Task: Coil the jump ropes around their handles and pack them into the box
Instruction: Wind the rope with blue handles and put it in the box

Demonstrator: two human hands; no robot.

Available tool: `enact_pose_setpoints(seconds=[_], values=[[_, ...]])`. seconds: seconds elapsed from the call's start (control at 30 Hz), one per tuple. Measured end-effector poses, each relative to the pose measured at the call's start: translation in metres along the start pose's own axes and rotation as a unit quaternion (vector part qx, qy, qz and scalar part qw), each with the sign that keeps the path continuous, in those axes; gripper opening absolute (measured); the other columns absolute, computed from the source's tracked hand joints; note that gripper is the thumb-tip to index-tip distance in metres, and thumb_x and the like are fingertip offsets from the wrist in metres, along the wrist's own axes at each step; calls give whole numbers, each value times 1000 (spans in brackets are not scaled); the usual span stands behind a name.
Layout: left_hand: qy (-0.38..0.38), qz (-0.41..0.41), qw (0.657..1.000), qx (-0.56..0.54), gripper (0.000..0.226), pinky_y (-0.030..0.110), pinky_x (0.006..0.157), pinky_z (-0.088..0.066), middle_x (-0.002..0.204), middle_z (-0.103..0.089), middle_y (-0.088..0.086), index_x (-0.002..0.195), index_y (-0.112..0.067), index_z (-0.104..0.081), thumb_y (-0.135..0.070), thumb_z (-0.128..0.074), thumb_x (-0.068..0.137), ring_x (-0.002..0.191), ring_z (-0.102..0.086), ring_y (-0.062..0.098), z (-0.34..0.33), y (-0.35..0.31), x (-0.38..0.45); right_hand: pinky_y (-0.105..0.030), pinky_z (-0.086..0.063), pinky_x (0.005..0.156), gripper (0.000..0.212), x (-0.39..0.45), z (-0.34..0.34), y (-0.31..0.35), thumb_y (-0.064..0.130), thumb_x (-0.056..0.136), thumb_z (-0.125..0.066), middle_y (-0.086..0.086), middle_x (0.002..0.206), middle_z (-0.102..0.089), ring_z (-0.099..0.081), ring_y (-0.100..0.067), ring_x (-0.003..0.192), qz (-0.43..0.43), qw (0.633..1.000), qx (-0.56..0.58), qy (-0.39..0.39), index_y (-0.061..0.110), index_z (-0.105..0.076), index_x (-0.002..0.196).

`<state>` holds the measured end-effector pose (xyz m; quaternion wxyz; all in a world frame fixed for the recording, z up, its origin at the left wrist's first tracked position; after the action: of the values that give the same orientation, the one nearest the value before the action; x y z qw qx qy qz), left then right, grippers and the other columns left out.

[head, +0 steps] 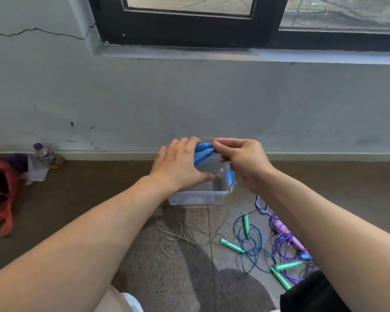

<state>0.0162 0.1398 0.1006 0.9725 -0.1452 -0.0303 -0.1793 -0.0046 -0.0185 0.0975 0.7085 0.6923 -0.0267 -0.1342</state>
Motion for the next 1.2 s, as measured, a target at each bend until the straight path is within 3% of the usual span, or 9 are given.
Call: enact_pose_setpoints(seconds=[0.2, 0.43, 0.57, 0.63, 0.7, 0.77, 0.87, 0.97, 1.2], values=[[11, 35, 999, -24, 11, 32, 67, -38, 91, -63, 1, 87, -28, -51, -35, -60, 86, 85, -58, 30, -14, 18, 18, -8, -39, 47, 21, 9, 7, -19, 20, 90, -74, 1, 85, -75, -54, 5, 50, -22, 998, -46, 27, 11, -76, 108], [94, 65, 966, -233, 38, 32, 58, -34, 61, -51, -1, 66, -18, -47, -42, -66, 89, 60, -47, 24, -36, 25, 38, -16, -35, 47, 21, 27, 26, -24, 33, 93, -67, 4, 79, -69, -47, -8, 56, -24, 991, -78, 107, 23, -77, 109], [109, 151, 905, -383, 44, 27, 50, -29, 52, -38, -3, 61, -21, -43, -37, -81, 76, 48, -33, 20, -41, 26, 42, -29, -47, 57, 12, 36, 40, -33, 32, 91, -71, 6, 74, -71, -57, -5, 57, 58, 986, -155, 27, 33, -79, 100], [125, 157, 932, -302, 46, 25, 49, -30, 54, -44, -2, 61, -21, -44, -33, -87, 67, 48, -38, 20, -48, 23, 40, -35, -57, 74, 16, 26, 26, -42, 38, 93, -66, 5, 88, -78, -71, -9, 79, 114, 938, -328, 12, 35, -77, 104], [114, 137, 976, -127, 39, 28, 58, -38, 72, -61, 4, 73, -18, -54, -40, -85, 66, 64, -53, 26, -50, 19, 37, -34, -53, 73, 28, 6, -1, -48, 46, 99, -51, 4, 102, -76, -70, -22, 94, 142, 821, -552, 41, 34, -75, 109], [107, 96, 989, 14, 38, 32, 66, -41, 94, -68, 8, 93, -16, -62, -43, -80, 72, 82, -59, 31, -53, 17, 32, -34, -43, 62, 39, -13, -25, -44, 47, 100, -38, 1, 97, -71, -67, -27, 87, 193, 725, -656, 78, 26, -70, 94], [135, 9, 984, 114, 44, 34, 69, -41, 104, -65, 9, 106, -16, -61, -48, -73, 79, 97, -62, 34, -59, 10, 19, -33, -37, 57, 40, -21, -33, -29, 45, 96, -34, 3, 84, -62, -58, -25, 72, 243, 679, -679, 136, 20, -61, 79], [136, -70, 981, 122, 59, 34, 67, -37, 89, -61, 5, 94, -20, -58, -76, -55, 77, 88, -59, 33, -54, 4, 7, -34, -36, 60, 27, -15, -21, -16, 40, 96, -45, 6, 75, -55, -51, -23, 71, 194, 711, -639, 217, 23, -54, 77], [10, -209, 977, 49, 70, 37, 58, -42, 55, -49, -1, 70, -25, -50, -88, -21, 80, 58, -49, 27, -35, 1, -9, -27, -37, 56, 35, 4, 13, 0, 44, 68, -88, -3, 65, -63, -48, -8, 59, 98, 909, -330, 236, 17, -67, 74]])
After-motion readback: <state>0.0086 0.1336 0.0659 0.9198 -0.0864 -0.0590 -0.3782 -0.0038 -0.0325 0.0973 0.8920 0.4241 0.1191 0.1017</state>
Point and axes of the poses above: each hand's wrist, its own x-axis towards the middle knuckle, its own z-axis out of the back of the hand, y = z × x, the point moved 4 cm from there along x, towards the middle knuckle
